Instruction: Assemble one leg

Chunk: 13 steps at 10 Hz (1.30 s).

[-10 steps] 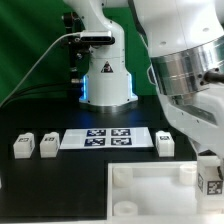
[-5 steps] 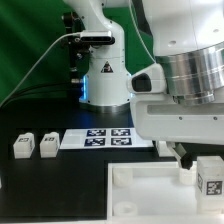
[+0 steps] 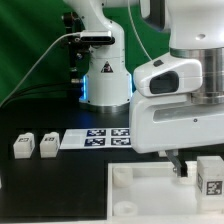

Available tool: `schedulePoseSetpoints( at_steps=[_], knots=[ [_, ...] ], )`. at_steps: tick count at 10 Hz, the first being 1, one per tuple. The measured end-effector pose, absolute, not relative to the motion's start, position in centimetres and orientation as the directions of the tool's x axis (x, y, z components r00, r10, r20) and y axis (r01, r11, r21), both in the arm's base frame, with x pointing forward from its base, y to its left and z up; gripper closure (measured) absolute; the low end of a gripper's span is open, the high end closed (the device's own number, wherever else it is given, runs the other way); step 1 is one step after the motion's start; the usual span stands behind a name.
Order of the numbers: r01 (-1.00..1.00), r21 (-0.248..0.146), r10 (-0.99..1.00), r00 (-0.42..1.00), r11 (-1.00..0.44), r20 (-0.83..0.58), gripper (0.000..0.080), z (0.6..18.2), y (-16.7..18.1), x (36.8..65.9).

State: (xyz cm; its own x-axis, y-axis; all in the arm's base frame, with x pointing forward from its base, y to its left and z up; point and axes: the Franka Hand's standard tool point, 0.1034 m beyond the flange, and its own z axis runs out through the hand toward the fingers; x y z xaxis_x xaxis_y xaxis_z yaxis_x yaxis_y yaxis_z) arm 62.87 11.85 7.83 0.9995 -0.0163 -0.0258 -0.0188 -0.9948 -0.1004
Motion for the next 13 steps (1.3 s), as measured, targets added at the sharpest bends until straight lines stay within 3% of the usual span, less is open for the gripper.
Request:
schedulePoseSetpoints(
  at_steps=[1, 2, 3, 4, 6, 8, 9, 13],
  knots=[
    [-0.018, -0.101, -0.015, 1.000, -0.995, -0.026, 0.0239, 7.8, 11.9, 62.9],
    [-0.041, -0.102, -0.039, 0.999, -0.994, -0.028, 0.0239, 7.8, 11.9, 62.9],
    [-0.154, -0.101, -0.151, 0.988, -0.983, -0.041, 0.0440, 7.8, 12.0, 62.8],
    [-0.259, -0.095, -0.255, 0.966, -0.961, -0.051, 0.0504, 7.8, 11.9, 62.9],
    [-0.425, -0.087, -0.421, 0.905, -0.901, -0.067, 0.0504, 7.8, 11.9, 62.9],
    [-0.789, -0.068, -0.783, 0.615, -0.611, -0.094, 0.0504, 7.9, 12.4, 62.7],
    [-0.915, -0.068, -0.906, 0.403, -0.397, -0.134, 0.0504, 7.7, 13.1, 62.5],
    [-0.997, -0.039, -0.975, 0.066, -0.059, -0.212, 0.0505, 7.8, 12.7, 63.0]
  ],
)
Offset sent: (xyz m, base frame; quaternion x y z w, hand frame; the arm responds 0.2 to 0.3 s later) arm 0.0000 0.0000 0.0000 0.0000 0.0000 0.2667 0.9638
